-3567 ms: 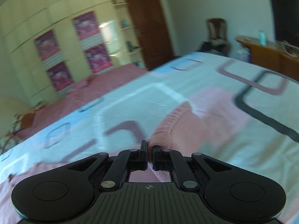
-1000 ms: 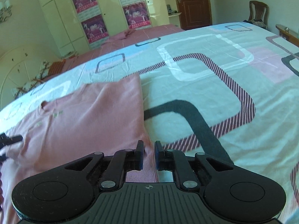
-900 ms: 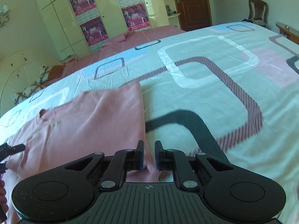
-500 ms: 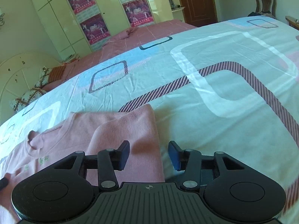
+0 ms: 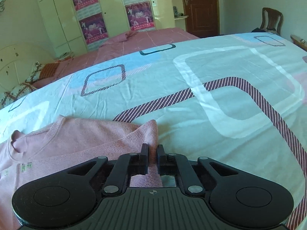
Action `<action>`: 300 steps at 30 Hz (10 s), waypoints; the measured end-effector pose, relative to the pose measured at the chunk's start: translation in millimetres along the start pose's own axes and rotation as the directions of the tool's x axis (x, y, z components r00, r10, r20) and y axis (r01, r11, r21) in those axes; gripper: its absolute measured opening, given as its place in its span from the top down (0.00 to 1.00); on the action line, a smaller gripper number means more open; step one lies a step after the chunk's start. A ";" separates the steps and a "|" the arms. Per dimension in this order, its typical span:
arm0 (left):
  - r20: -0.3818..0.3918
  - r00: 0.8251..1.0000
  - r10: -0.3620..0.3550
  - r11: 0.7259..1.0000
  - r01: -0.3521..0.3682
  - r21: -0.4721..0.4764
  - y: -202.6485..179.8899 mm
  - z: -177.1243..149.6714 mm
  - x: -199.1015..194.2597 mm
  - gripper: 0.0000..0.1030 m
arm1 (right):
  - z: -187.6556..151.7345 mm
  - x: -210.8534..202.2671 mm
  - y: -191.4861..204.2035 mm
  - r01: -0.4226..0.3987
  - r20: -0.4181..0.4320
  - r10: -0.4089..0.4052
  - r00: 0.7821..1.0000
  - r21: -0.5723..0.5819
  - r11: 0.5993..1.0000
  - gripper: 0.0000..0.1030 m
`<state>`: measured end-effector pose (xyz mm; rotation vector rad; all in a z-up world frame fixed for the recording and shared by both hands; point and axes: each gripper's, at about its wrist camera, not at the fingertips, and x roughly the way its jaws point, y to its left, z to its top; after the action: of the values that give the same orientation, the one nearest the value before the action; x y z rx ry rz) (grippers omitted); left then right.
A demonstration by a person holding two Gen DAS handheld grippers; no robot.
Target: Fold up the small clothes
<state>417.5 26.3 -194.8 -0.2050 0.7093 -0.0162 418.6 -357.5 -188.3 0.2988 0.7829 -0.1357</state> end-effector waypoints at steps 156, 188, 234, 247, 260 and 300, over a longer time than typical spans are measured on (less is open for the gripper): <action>-0.067 0.995 0.067 0.964 -0.047 0.260 97.5 -1.8 -54.0 0.81 | -77.1 -63.8 84.7 -0.193 -0.049 0.207 0.977 0.204 0.960 0.64; -0.115 0.993 -0.013 0.986 0.032 0.165 61.1 67.9 44.8 0.72 | -56.6 -44.2 83.8 -0.151 -0.040 0.157 0.987 0.111 0.982 0.70; -0.142 0.990 0.008 0.973 0.025 0.230 29.3 16.8 -4.4 0.52 | -87.0 -49.1 153.7 -0.121 -0.078 0.104 0.991 -0.255 0.959 0.82; -0.136 0.991 -0.018 0.962 0.054 0.267 12.1 -23.2 -59.2 0.51 | -98.1 -74.9 133.3 -0.117 -0.052 0.106 0.993 -0.284 0.952 0.75; -0.172 0.985 0.001 0.959 0.048 0.279 -21.7 -68.2 -81.5 0.48 | -139.4 -116.9 136.3 -0.332 -0.159 0.294 0.943 -0.343 0.879 0.75; -0.159 0.987 -0.025 0.950 0.073 0.304 54.1 -142.4 -193.4 0.36 | -256.7 -226.1 95.3 -0.076 -0.079 0.053 0.995 -0.335 0.939 0.75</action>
<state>175.3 69.8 -185.7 0.0812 0.8443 -0.1915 108.8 -184.1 -178.9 0.0021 0.8487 0.0726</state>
